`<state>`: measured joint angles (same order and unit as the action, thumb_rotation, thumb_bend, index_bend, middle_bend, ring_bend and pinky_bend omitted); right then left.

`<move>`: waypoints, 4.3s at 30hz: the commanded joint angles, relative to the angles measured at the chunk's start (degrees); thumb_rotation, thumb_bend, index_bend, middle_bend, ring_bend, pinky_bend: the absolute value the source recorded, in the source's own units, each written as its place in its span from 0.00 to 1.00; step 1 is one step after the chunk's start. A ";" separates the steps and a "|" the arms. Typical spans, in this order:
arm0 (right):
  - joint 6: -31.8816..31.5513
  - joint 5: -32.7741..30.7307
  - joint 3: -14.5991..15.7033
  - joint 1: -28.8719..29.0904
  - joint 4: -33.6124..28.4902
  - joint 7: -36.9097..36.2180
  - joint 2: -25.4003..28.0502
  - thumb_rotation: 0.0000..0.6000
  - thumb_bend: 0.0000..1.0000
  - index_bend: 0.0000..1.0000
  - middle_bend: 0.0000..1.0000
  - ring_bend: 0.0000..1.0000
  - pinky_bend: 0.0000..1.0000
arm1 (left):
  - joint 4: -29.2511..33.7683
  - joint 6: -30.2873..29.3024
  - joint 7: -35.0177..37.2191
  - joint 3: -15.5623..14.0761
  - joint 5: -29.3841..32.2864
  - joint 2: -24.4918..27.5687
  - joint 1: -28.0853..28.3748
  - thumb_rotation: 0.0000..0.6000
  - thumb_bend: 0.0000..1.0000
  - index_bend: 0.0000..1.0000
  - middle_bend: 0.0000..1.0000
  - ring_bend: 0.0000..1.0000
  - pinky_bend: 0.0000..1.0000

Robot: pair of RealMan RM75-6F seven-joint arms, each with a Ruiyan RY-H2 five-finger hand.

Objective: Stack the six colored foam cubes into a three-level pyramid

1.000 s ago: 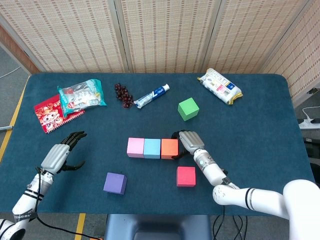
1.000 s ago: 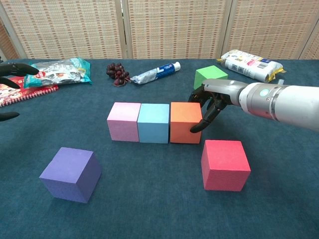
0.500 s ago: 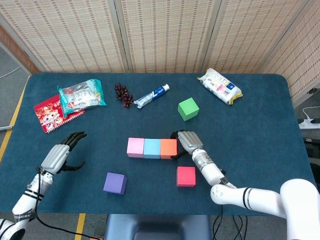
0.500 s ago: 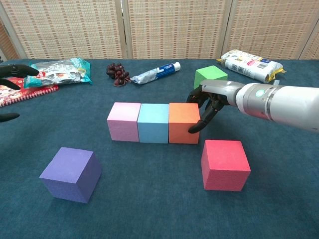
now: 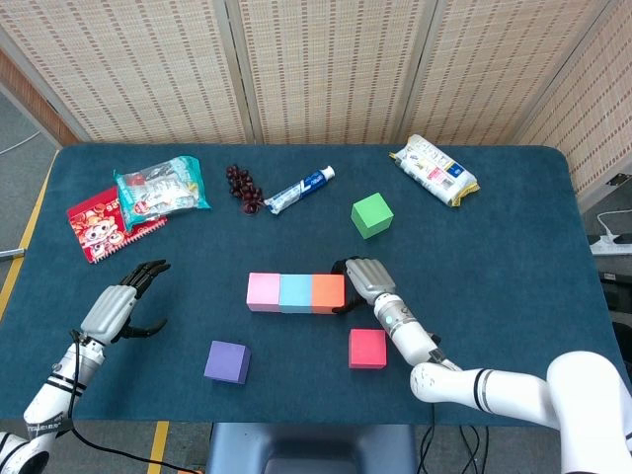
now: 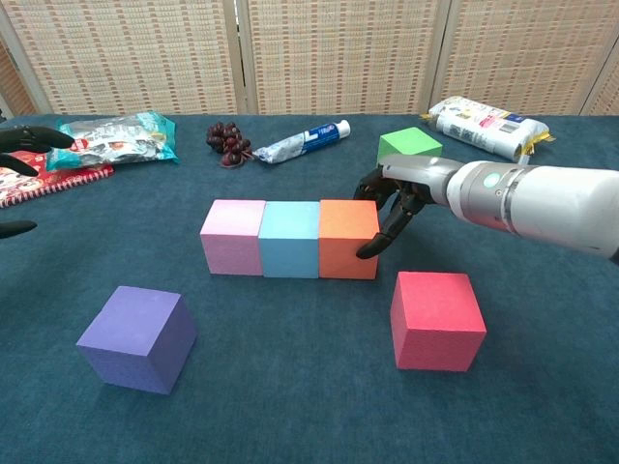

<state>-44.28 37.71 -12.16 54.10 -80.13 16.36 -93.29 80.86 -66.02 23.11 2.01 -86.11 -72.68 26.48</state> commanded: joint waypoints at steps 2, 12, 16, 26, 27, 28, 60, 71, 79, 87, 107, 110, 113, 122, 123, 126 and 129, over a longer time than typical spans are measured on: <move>-0.34 -0.22 0.14 -0.17 -0.13 0.12 0.28 1.00 0.15 0.56 0.43 0.32 0.35 | 0.02 -0.15 -0.06 0.02 -0.13 -0.04 -0.04 1.00 0.32 0.08 0.03 0.00 0.17; -0.25 -0.45 0.19 -0.07 -0.20 0.24 0.32 1.00 0.15 0.56 0.43 0.32 0.35 | 0.00 -0.03 -0.16 -0.04 -0.37 -0.23 0.07 1.00 0.32 0.08 0.03 0.00 0.17; -0.07 -0.54 0.19 0.15 0.06 0.34 0.02 1.00 0.15 0.56 0.43 0.32 0.35 | -0.16 -0.01 0.01 -0.06 -0.32 -0.22 0.01 1.00 0.32 0.08 0.03 0.00 0.17; -0.18 -0.66 -0.09 0.43 0.38 0.30 -0.43 1.00 0.15 0.55 0.43 0.32 0.35 | -0.44 0.02 0.35 -0.01 -0.28 -0.26 -0.01 1.00 0.32 0.08 0.03 0.00 0.16; -0.17 -0.68 -0.09 0.46 0.41 0.33 -0.46 1.00 0.15 0.55 0.43 0.32 0.35 | -0.46 -0.02 0.36 -0.02 -0.30 -0.25 -0.03 1.00 0.32 0.08 0.03 0.00 0.16; -0.16 -0.67 -0.10 0.50 0.45 0.35 -0.50 1.00 0.15 0.55 0.43 0.32 0.35 | -0.50 -0.03 0.38 -0.02 -0.29 -0.28 -0.04 1.00 0.32 0.08 0.03 0.00 0.16; 0.13 -1.02 -0.11 1.12 1.27 0.75 -1.36 1.00 0.15 0.52 0.43 0.32 0.33 | -1.00 0.26 0.90 -0.15 -0.31 -0.48 -0.05 1.00 0.32 0.08 0.03 0.00 0.16; 0.43 -0.64 0.53 1.10 0.28 1.11 -0.66 1.00 0.15 0.25 0.33 0.17 0.24 | -1.17 0.22 1.02 -0.18 -0.52 -0.61 0.00 1.00 0.32 0.08 0.02 0.00 0.15; 0.65 0.64 0.92 0.54 -2.68 0.74 1.68 1.00 0.15 0.03 0.20 0.07 0.15 | -0.90 0.18 0.55 -0.13 -0.71 -0.31 0.16 1.00 0.32 0.07 0.02 0.00 0.15; -3.13 6.02 1.14 -3.34 -12.92 -1.06 12.10 1.00 0.15 0.00 0.10 0.00 0.08 | -0.25 -0.97 -0.43 0.11 -0.96 1.00 -0.15 1.00 0.32 0.07 0.02 0.00 0.15; -2.88 8.08 2.44 -0.48 1.75 4.01 2.89 1.00 0.15 0.00 0.00 0.00 0.00 | 1.18 -3.45 -0.06 -4.40 -7.89 2.77 -0.93 1.00 0.32 0.09 0.04 0.00 0.15; -2.71 8.61 1.82 -0.11 3.33 3.43 1.11 1.00 0.15 0.00 0.00 0.00 0.00 | 0.54 -3.59 0.93 -5.06 -8.70 2.40 -0.97 1.00 0.32 0.09 0.04 0.00 0.15; -2.66 9.19 1.26 0.10 4.17 2.93 0.04 1.00 0.15 0.00 0.00 0.00 0.00 | 0.15 -3.94 2.03 -5.80 -9.82 2.09 -0.97 1.00 0.32 0.09 0.04 0.00 0.15; -1.80 9.04 0.65 0.46 5.09 3.08 -1.04 1.00 0.15 0.00 0.00 0.00 0.00 | -0.28 -4.10 1.64 -6.58 -11.25 1.18 -0.47 1.00 0.31 0.09 0.04 0.00 0.15; -1.80 9.02 0.70 0.42 4.99 3.21 -0.95 1.00 0.15 0.00 0.00 0.00 0.00 | -0.33 -4.18 1.61 -6.52 -11.24 1.08 -0.43 1.00 0.31 0.09 0.04 0.00 0.15; -2.54 9.31 0.88 -0.34 3.16 3.32 0.46 1.00 0.15 0.00 0.00 0.00 0.00 | -0.61 -4.55 1.69 -6.31 -11.40 0.60 -0.21 1.00 0.31 0.09 0.04 0.00 0.15; -4.25 10.46 0.88 -1.75 -0.61 2.88 3.51 1.00 0.15 0.00 0.00 0.00 0.00 | -0.83 -4.57 2.26 -6.29 -12.02 0.11 0.34 1.00 0.31 0.09 0.05 0.00 0.15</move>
<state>-47.30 47.35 -11.32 53.39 -78.37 19.52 -91.83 80.10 -70.57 25.21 -4.30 -97.97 -72.43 26.66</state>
